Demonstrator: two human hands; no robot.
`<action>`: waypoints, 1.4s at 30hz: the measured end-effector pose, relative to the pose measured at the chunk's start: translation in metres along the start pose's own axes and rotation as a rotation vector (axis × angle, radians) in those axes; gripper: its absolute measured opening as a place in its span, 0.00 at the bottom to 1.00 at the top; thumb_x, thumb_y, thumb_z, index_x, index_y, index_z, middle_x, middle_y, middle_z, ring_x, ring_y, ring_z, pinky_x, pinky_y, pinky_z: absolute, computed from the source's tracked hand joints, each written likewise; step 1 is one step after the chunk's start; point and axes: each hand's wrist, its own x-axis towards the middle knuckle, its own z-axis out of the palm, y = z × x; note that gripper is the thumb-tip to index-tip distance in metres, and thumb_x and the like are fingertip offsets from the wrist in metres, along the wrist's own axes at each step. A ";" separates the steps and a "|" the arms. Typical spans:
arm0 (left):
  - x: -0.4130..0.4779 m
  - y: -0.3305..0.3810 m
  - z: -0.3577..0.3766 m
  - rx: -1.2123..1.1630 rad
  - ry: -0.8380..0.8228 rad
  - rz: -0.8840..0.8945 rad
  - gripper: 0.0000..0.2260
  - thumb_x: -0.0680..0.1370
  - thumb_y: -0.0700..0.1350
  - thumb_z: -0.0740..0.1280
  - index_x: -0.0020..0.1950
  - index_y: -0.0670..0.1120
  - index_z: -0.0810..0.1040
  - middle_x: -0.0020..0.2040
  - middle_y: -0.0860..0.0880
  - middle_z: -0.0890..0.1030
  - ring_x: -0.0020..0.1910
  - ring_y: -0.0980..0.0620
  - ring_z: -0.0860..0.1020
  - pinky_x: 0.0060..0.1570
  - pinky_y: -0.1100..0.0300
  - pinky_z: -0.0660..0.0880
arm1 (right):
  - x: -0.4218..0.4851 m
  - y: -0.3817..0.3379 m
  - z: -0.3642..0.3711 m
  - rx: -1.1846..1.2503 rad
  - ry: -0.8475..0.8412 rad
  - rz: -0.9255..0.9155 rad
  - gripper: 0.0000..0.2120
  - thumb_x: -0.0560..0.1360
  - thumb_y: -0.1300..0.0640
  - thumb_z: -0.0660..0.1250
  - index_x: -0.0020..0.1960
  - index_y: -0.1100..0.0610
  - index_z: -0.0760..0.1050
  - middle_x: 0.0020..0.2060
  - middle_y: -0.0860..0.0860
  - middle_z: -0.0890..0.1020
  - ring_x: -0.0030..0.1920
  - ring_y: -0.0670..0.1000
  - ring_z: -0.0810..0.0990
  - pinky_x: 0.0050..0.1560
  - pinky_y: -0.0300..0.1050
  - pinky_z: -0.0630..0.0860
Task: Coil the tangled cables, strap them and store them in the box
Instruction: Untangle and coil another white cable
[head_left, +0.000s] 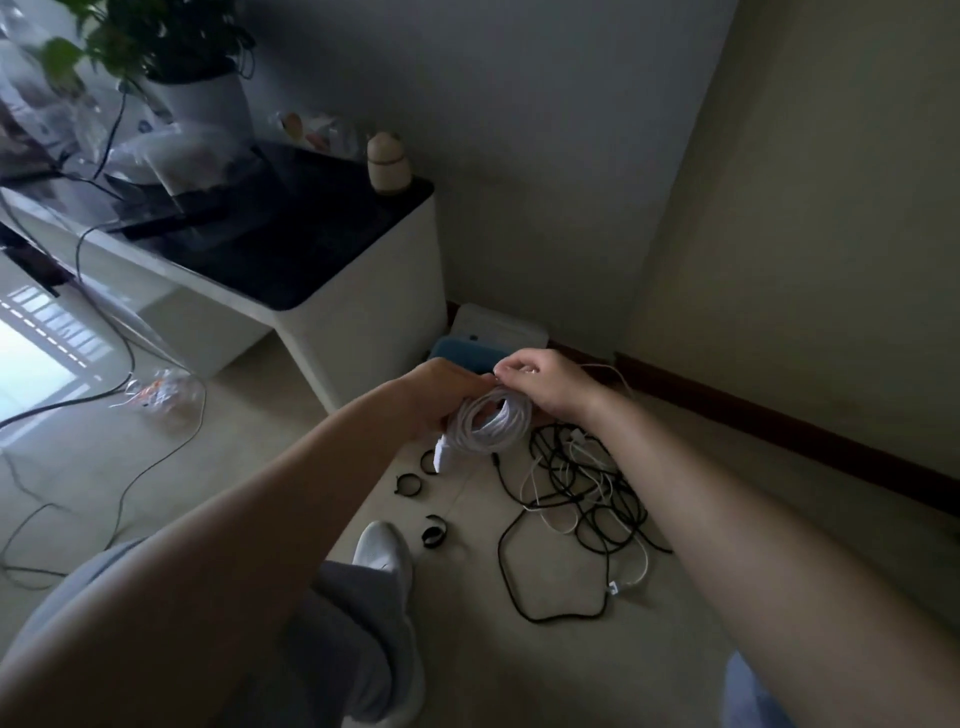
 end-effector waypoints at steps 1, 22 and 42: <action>0.007 -0.004 -0.004 0.038 0.044 -0.004 0.14 0.78 0.46 0.73 0.53 0.34 0.82 0.44 0.42 0.81 0.40 0.49 0.79 0.45 0.57 0.77 | 0.006 0.002 0.007 0.013 0.033 0.027 0.13 0.79 0.48 0.69 0.58 0.55 0.79 0.49 0.50 0.81 0.52 0.52 0.81 0.50 0.45 0.77; 0.176 -0.200 -0.084 0.337 0.437 -0.265 0.16 0.78 0.56 0.68 0.33 0.51 0.82 0.22 0.59 0.77 0.20 0.66 0.73 0.20 0.73 0.64 | 0.078 0.217 0.264 -0.487 -0.445 0.468 0.21 0.79 0.58 0.57 0.72 0.50 0.69 0.67 0.57 0.68 0.64 0.62 0.75 0.64 0.52 0.73; 0.113 -0.063 -0.035 0.370 0.253 -0.095 0.11 0.77 0.53 0.71 0.48 0.45 0.83 0.38 0.49 0.81 0.36 0.52 0.78 0.36 0.62 0.74 | 0.024 0.135 0.097 0.000 0.096 0.292 0.06 0.73 0.57 0.73 0.37 0.55 0.83 0.30 0.50 0.81 0.32 0.48 0.79 0.35 0.44 0.74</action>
